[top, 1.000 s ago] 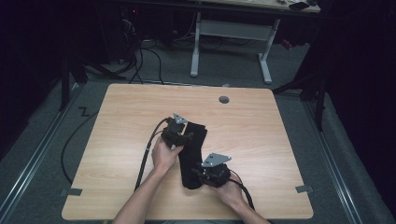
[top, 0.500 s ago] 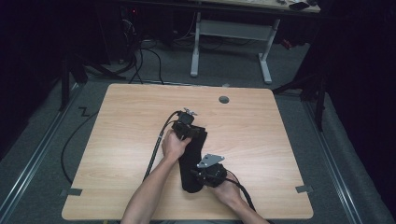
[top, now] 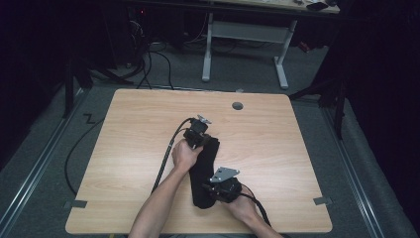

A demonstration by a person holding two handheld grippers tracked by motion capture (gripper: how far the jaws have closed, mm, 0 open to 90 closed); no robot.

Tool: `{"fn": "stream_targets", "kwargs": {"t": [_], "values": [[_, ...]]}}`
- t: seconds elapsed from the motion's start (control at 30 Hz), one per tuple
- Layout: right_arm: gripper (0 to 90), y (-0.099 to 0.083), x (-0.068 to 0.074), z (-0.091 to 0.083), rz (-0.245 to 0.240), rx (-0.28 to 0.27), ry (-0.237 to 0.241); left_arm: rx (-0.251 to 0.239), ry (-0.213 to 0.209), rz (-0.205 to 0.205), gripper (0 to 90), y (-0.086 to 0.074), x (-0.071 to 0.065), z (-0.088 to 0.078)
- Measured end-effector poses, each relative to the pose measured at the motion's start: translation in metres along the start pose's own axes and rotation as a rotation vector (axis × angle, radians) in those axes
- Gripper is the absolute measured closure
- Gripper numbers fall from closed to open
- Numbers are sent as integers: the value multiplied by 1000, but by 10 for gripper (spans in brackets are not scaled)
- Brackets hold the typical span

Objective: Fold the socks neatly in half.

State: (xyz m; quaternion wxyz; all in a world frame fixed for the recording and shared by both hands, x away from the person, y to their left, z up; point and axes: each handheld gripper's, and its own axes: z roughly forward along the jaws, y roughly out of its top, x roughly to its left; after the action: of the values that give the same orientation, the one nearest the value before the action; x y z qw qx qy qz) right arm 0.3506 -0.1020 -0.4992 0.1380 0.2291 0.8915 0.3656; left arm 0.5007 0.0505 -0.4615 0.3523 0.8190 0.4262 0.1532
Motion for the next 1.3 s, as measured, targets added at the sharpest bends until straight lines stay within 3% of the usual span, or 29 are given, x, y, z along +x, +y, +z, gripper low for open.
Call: {"fn": "stream_targets", "kwargs": {"t": [0.1, 0.23, 0.3, 0.53, 0.6, 0.7, 0.77, 0.87, 0.97, 1.1, 1.23, 1.3], "values": [[762, 0, 0, 0, -4, 1, 9, -62, 1, 10, 863, 5, 0, -13], [888, 0, 2, -2, -29, -2, 6, -108, 11, -17, 864, 7, 6, -22], [900, 0, 3, -3, -42, -6, 2, -124, 17, -31, 864, 6, 12, -26], [900, 0, 5, -4, -54, -10, 17, -140, 46, -76, 863, 3, 27, -20], [895, -1, 5, -2, -51, -2, 22, -101, 74, -78, 860, -3, 33, -10], [812, -1, 3, -1, -34, -1, 46, -62, 89, -87, 845, -10, 40, 0], [751, -1, 2, -2, -28, -7, 47, -47, 108, -92, 762, -13, 43, 2], [723, 0, 1, -4, -15, -20, 35, -85, 89, -122, 646, -15, 43, -8], [726, 1, -3, -5, 9, -43, 34, -94, 83, -66, 581, -16, 35, -26], [740, 3, -8, -3, 45, -59, 32, -98, 27, -23, 553, -30, 21, -47], [741, 9, -14, 2, 59, -49, 19, -45, -9, 44, 553, -52, 4, -55], [738, 12, -15, 5, 52, -43, 11, -12, 2, 72, 554, -63, -2, -51]]}}
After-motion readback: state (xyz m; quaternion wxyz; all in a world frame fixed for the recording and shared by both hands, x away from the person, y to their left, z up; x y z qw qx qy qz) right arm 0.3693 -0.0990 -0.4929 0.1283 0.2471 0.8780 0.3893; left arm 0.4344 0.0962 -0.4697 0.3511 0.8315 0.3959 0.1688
